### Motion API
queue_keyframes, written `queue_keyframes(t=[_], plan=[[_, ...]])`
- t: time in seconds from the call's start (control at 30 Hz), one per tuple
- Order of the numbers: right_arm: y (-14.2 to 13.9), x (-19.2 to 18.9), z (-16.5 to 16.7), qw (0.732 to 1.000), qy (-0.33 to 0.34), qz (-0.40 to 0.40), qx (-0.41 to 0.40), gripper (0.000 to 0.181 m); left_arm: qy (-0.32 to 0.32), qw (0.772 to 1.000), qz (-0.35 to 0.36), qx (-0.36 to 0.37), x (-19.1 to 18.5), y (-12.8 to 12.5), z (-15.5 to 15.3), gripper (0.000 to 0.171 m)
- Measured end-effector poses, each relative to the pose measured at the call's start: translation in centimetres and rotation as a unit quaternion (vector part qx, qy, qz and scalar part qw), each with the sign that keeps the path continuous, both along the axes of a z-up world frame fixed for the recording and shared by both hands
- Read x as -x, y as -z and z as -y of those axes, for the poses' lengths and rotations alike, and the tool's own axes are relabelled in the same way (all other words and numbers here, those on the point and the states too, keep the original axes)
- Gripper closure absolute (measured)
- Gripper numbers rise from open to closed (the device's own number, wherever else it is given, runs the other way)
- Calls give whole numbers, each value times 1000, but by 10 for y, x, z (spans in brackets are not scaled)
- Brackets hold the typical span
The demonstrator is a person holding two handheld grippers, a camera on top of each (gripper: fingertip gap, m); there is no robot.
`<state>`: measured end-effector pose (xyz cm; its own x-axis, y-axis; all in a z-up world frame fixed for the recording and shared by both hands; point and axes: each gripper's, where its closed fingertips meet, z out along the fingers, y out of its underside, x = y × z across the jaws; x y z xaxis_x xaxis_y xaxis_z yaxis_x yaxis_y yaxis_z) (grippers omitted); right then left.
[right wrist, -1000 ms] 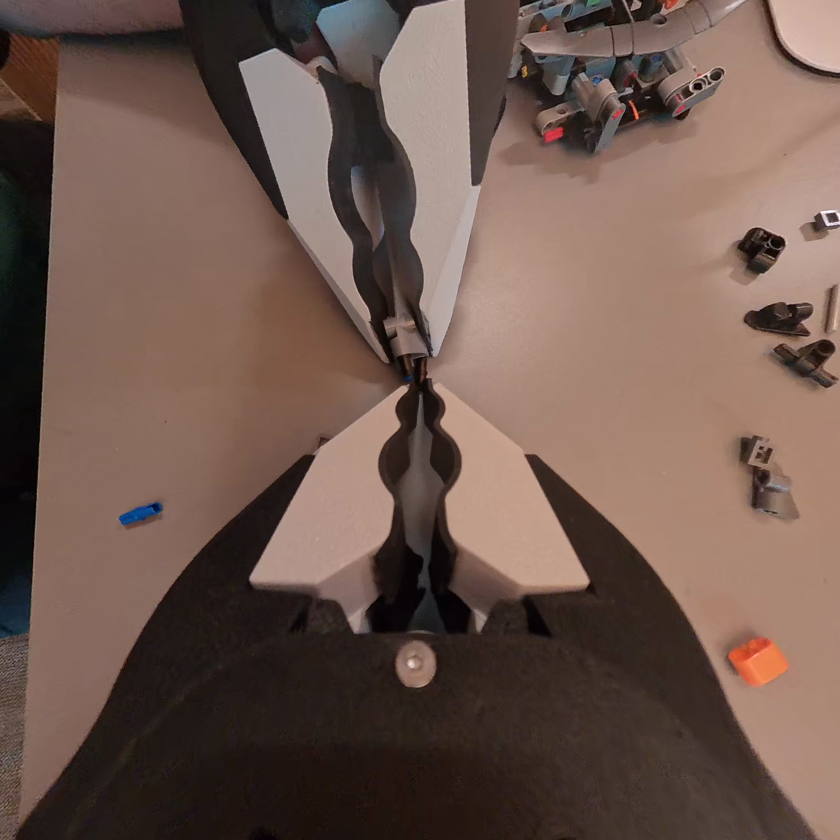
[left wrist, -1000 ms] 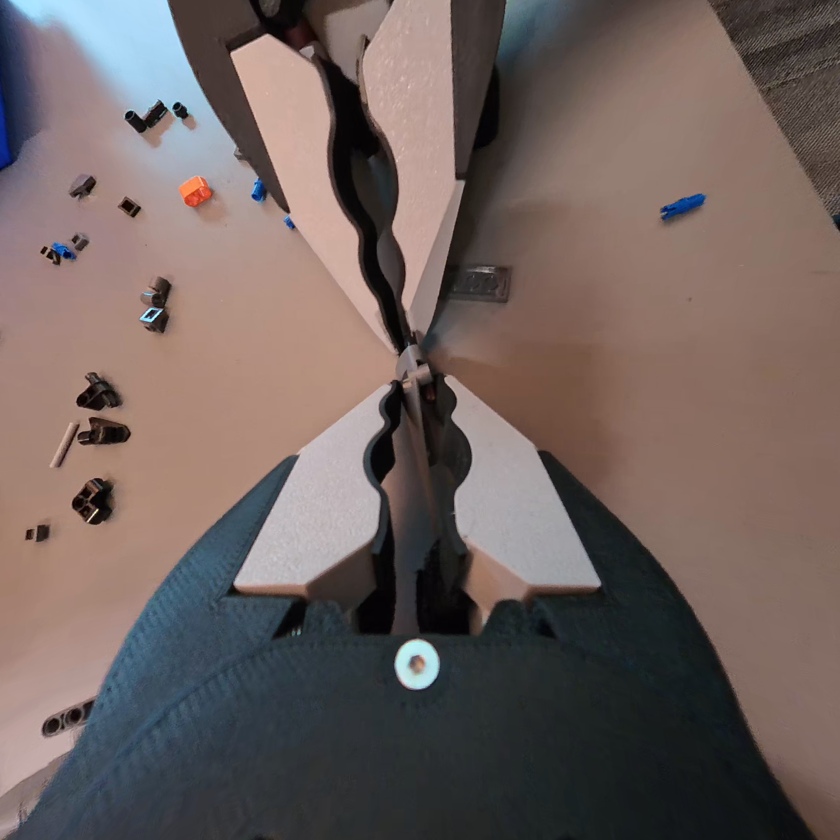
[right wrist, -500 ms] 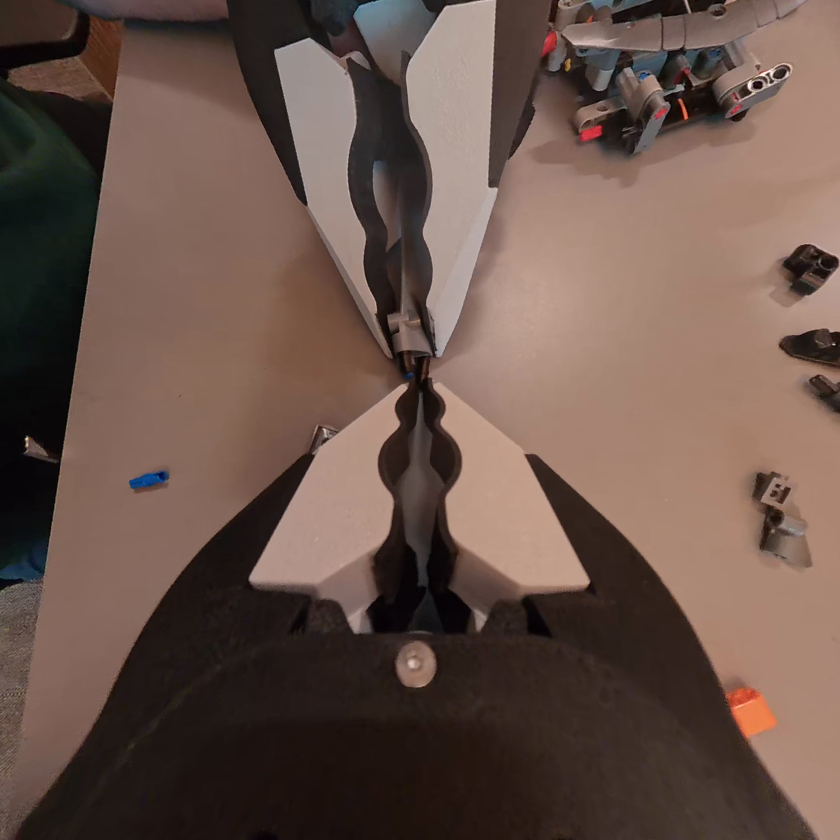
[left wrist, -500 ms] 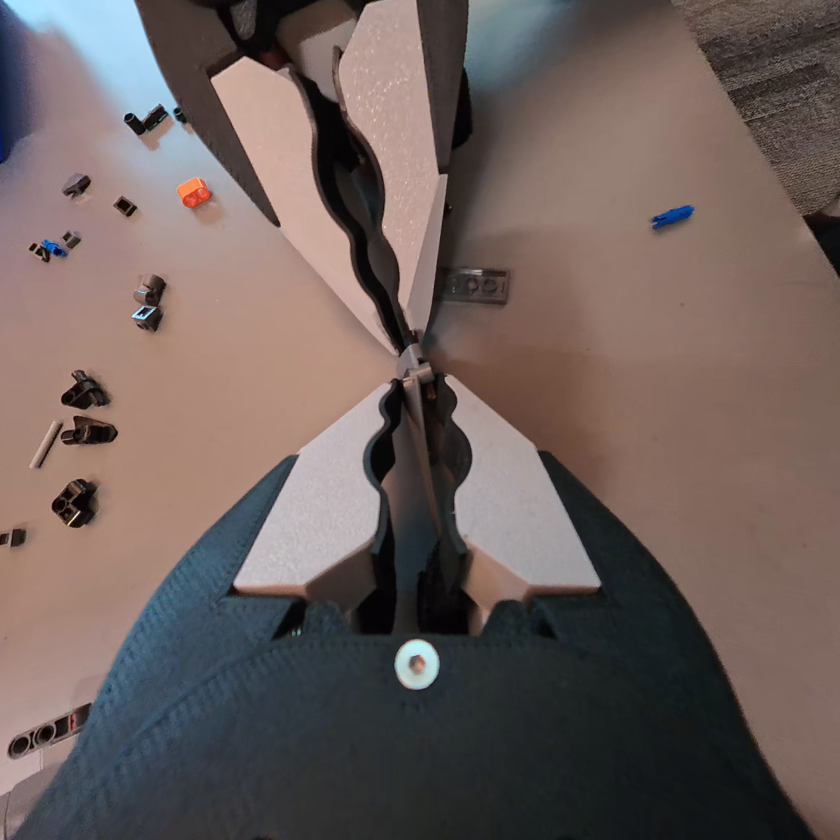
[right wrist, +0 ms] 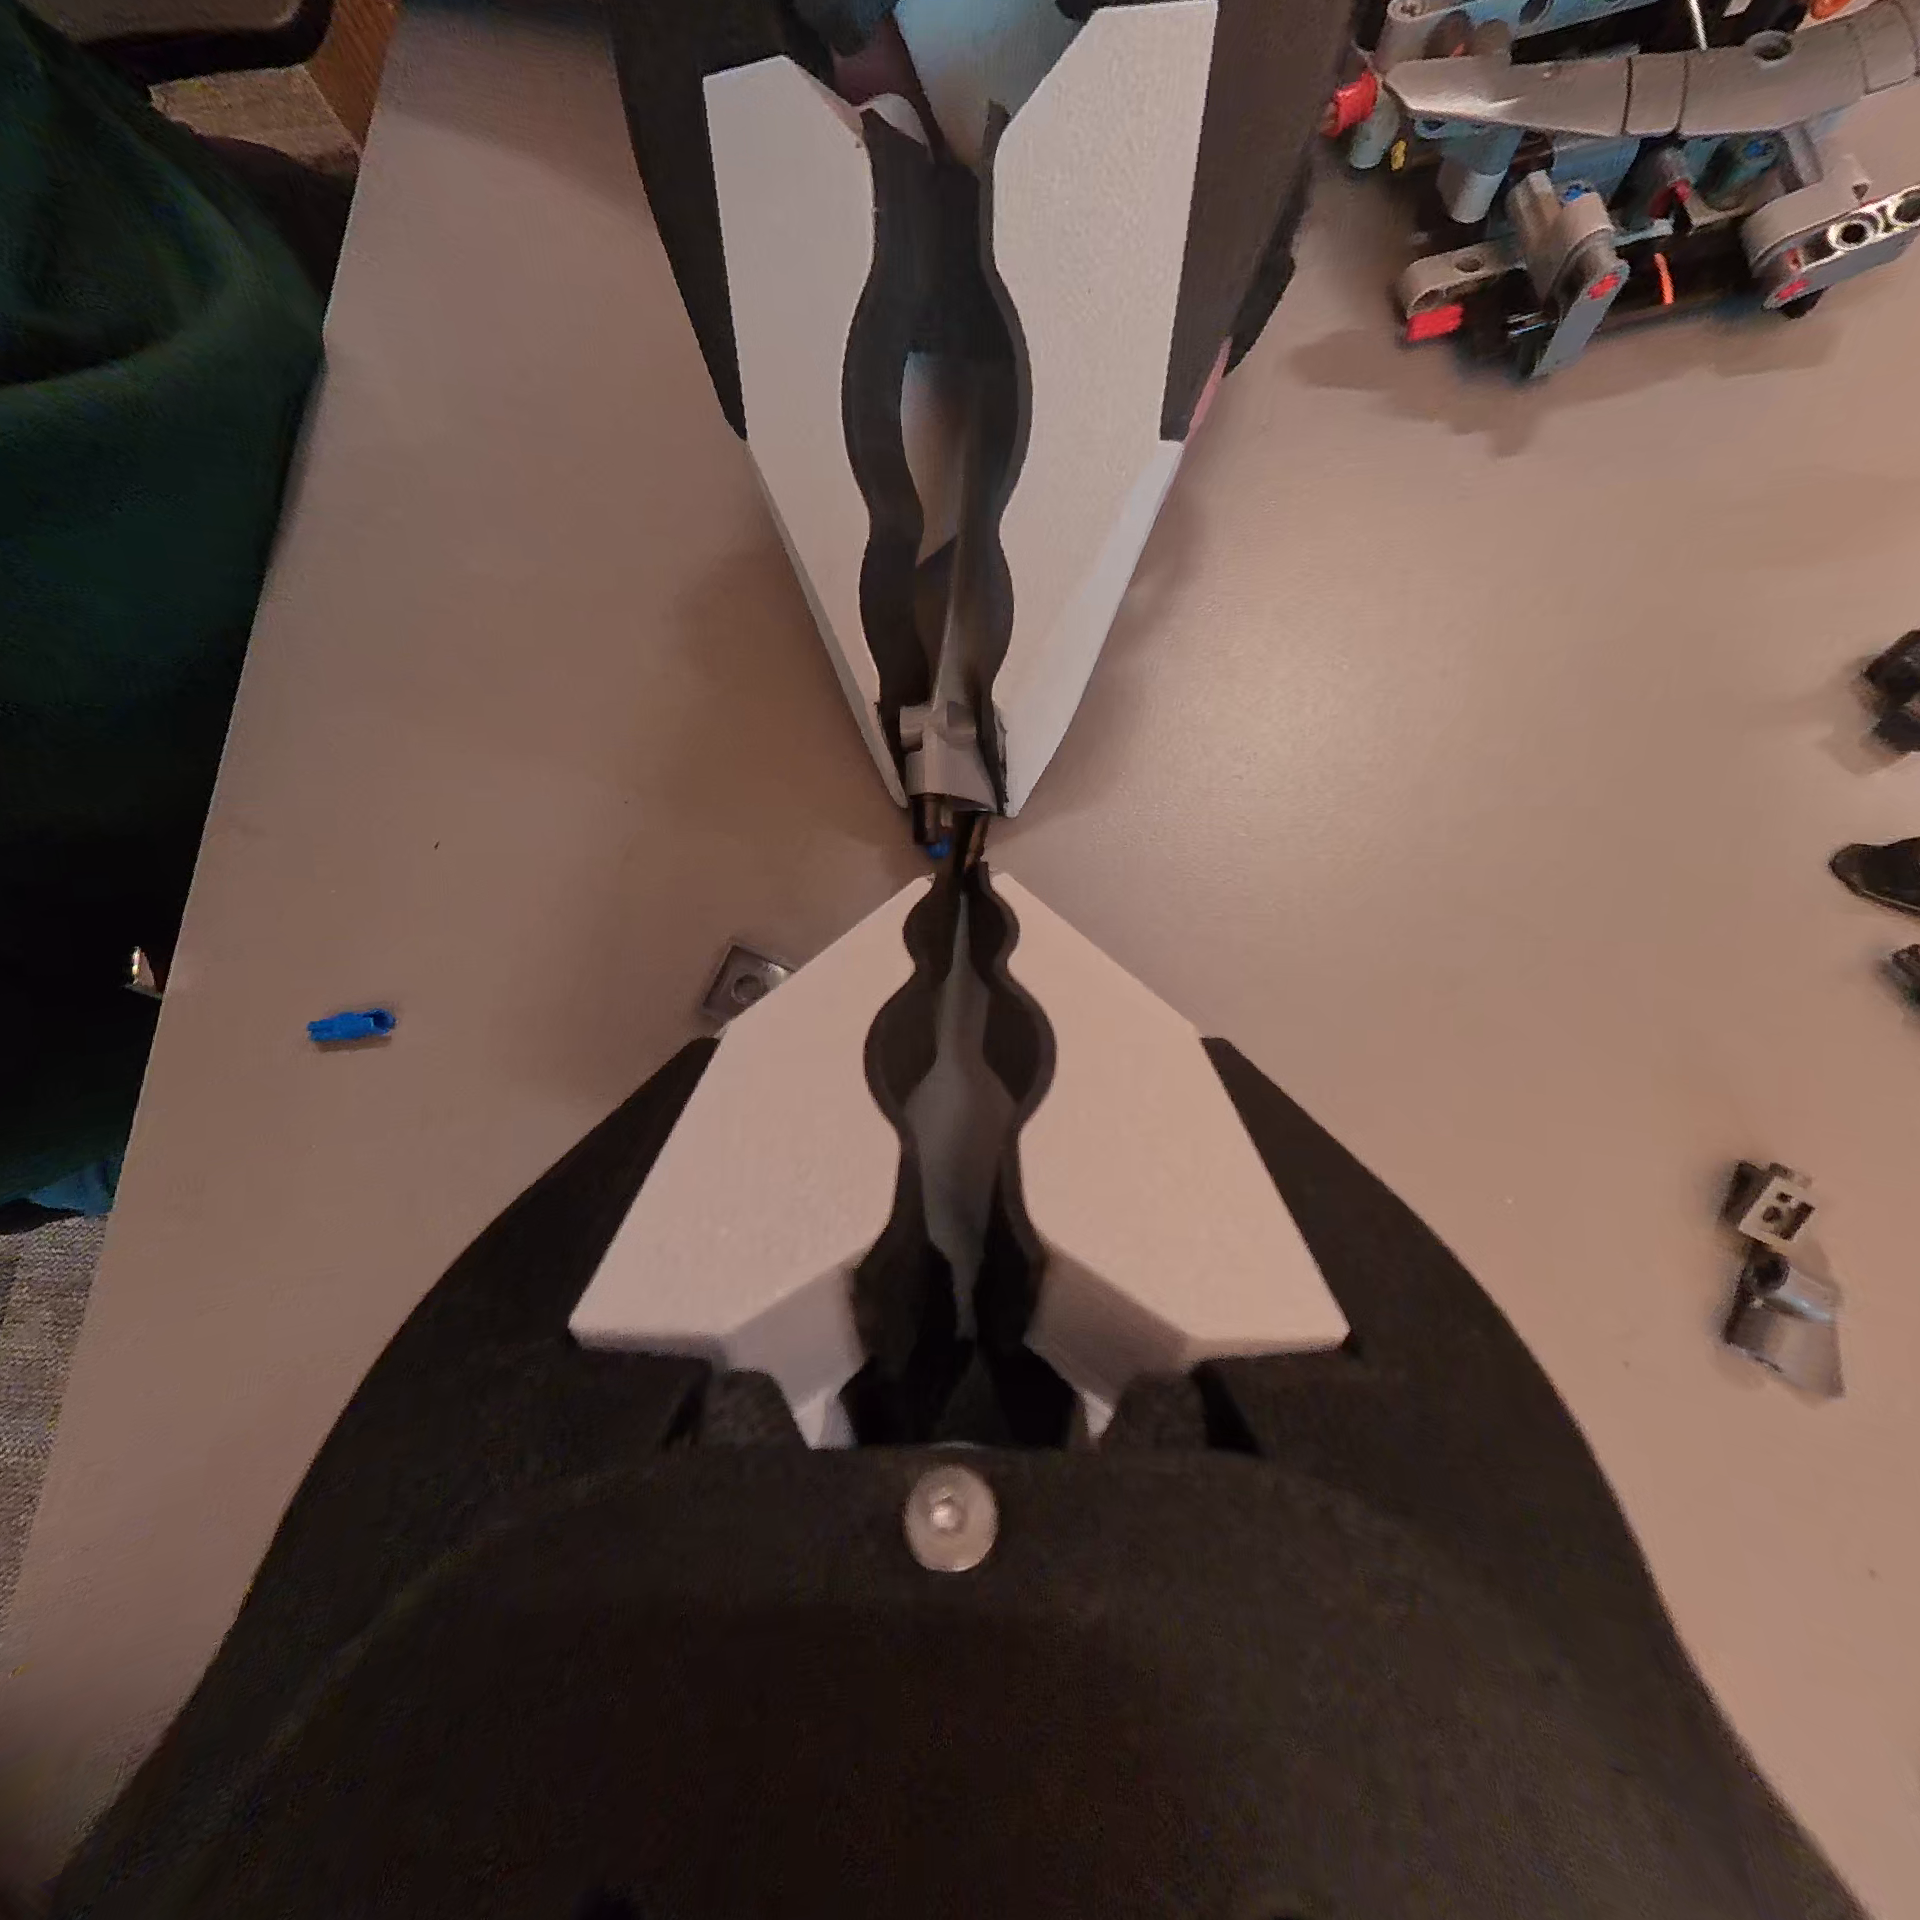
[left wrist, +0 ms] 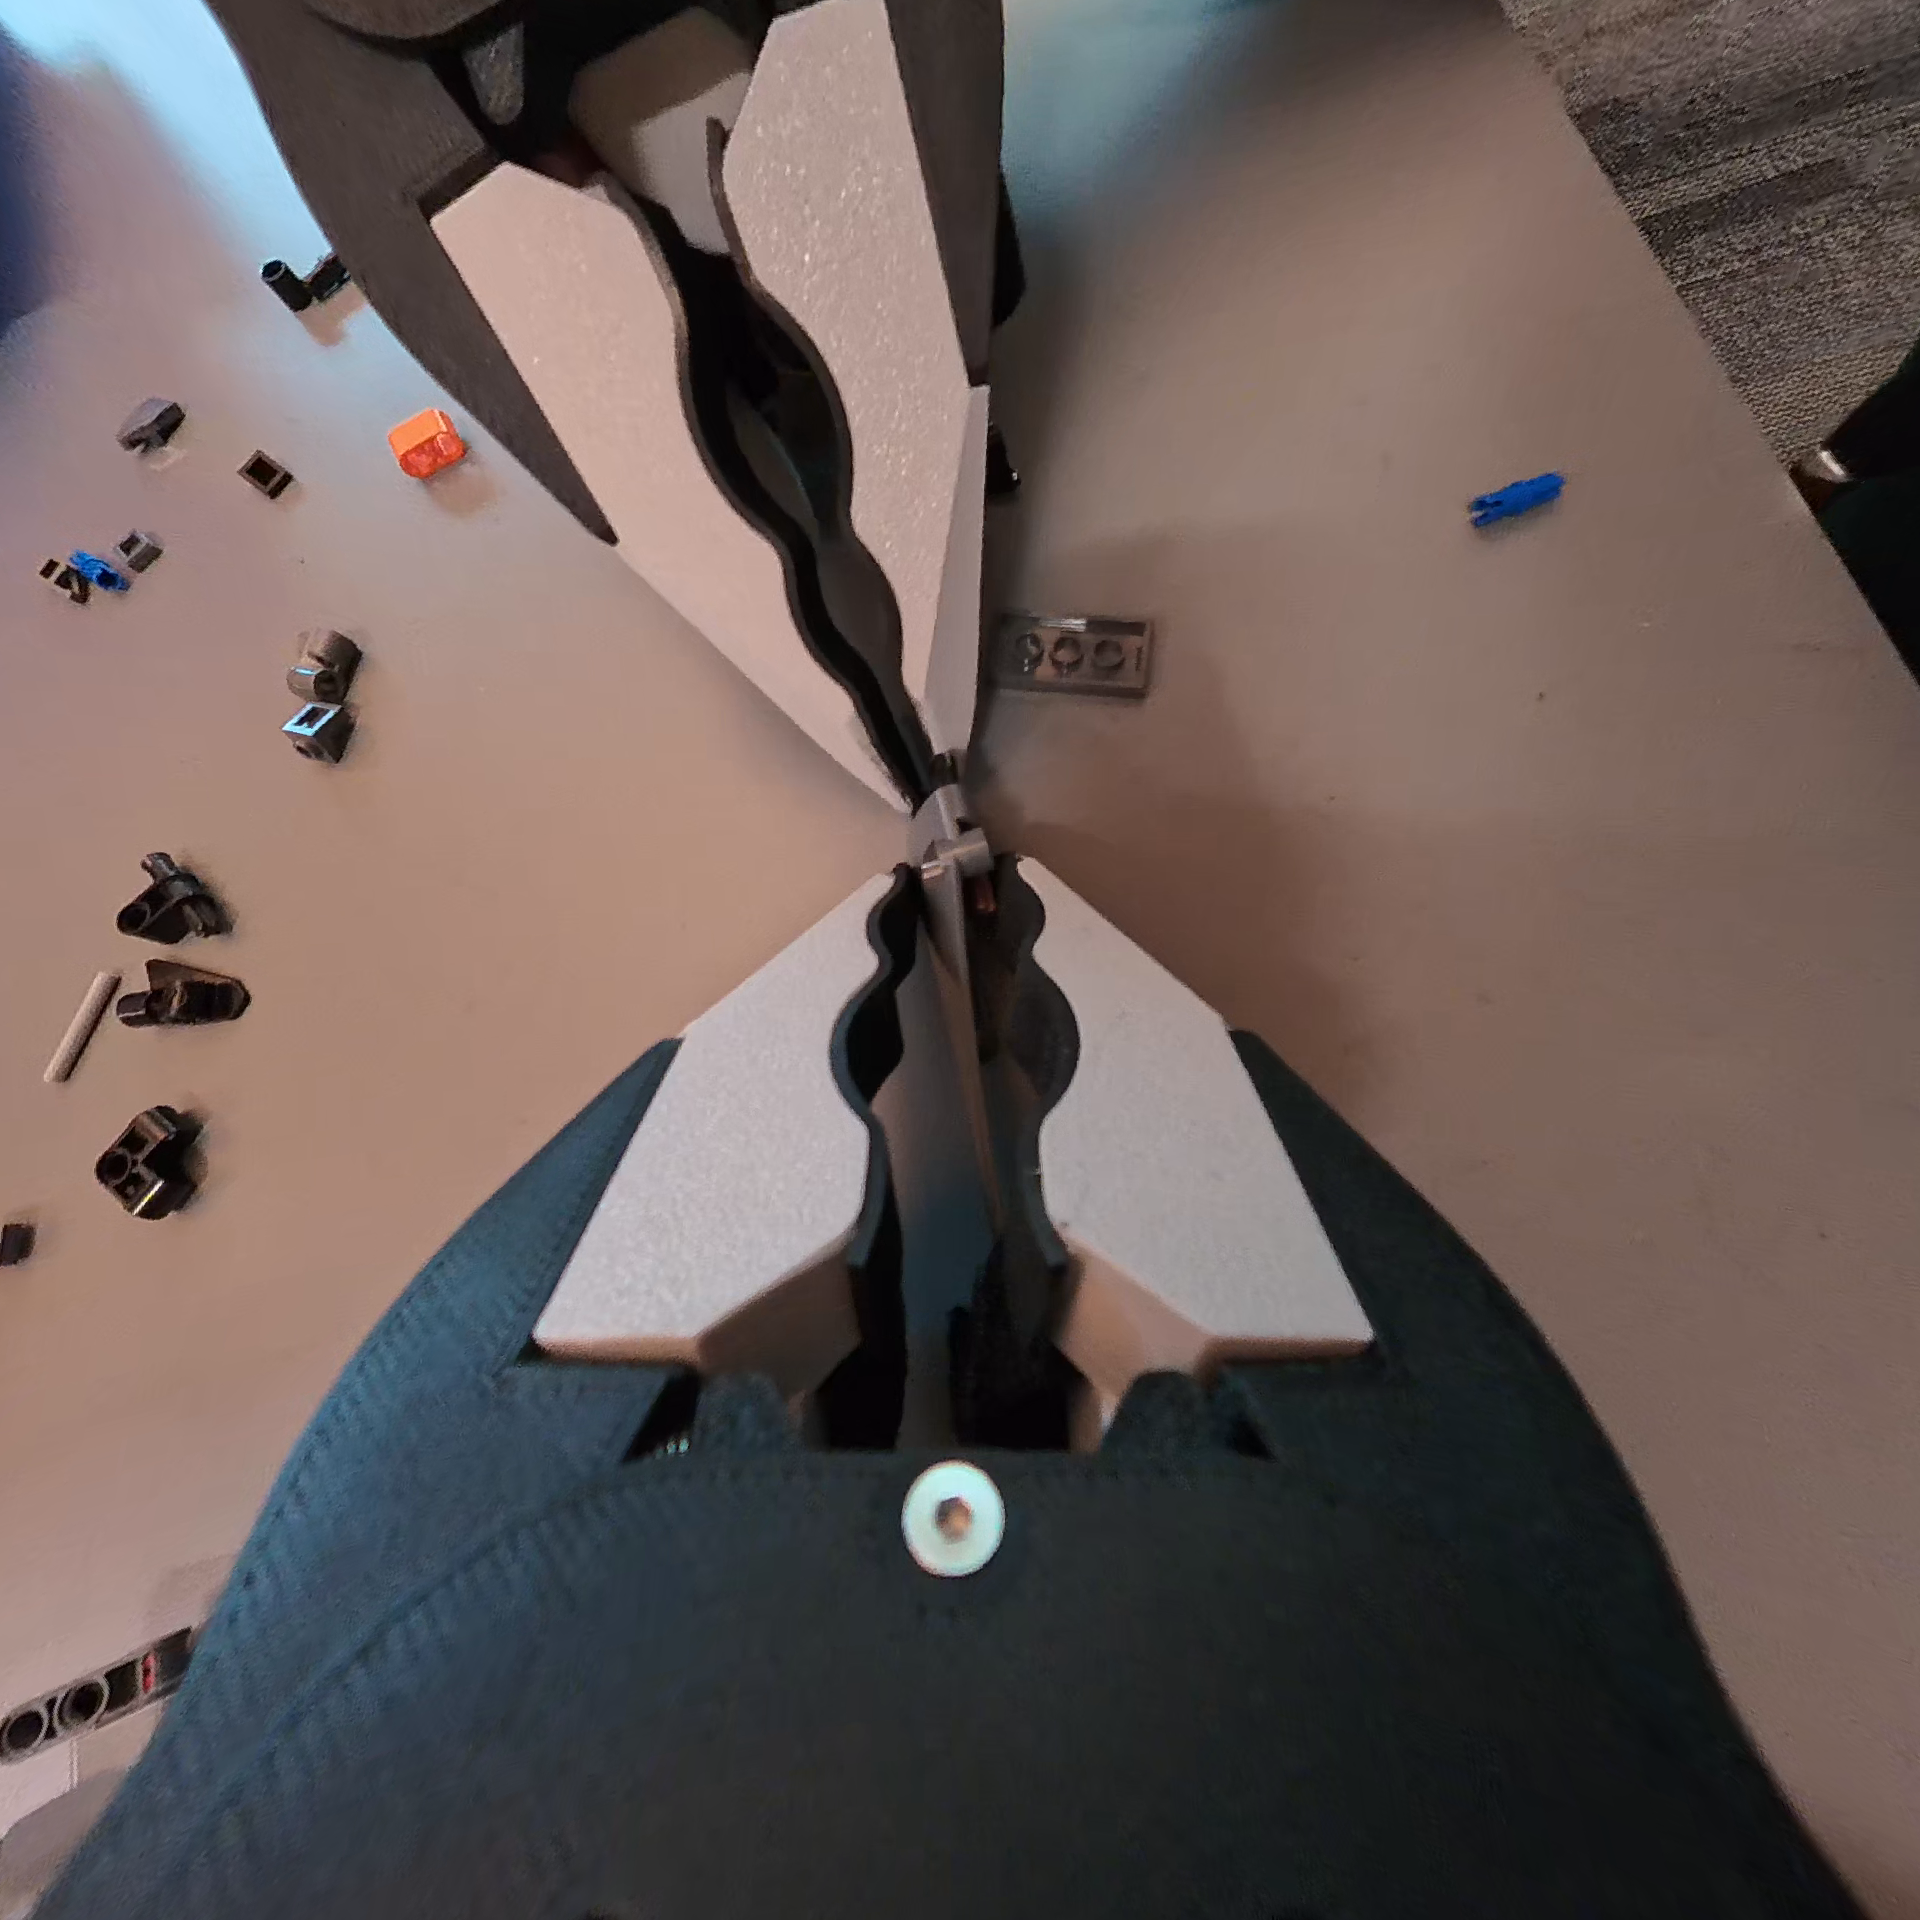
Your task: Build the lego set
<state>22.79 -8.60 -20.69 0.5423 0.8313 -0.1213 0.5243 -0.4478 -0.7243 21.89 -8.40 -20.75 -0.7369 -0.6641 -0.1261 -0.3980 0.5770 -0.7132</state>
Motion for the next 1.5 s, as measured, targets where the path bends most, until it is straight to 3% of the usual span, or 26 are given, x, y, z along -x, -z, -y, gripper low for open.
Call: queue_keyframes(t=[1.5], plan=[[-1,5,9,998,-65,2,-8,180,84,996,-21,15,5,0,8,158]])
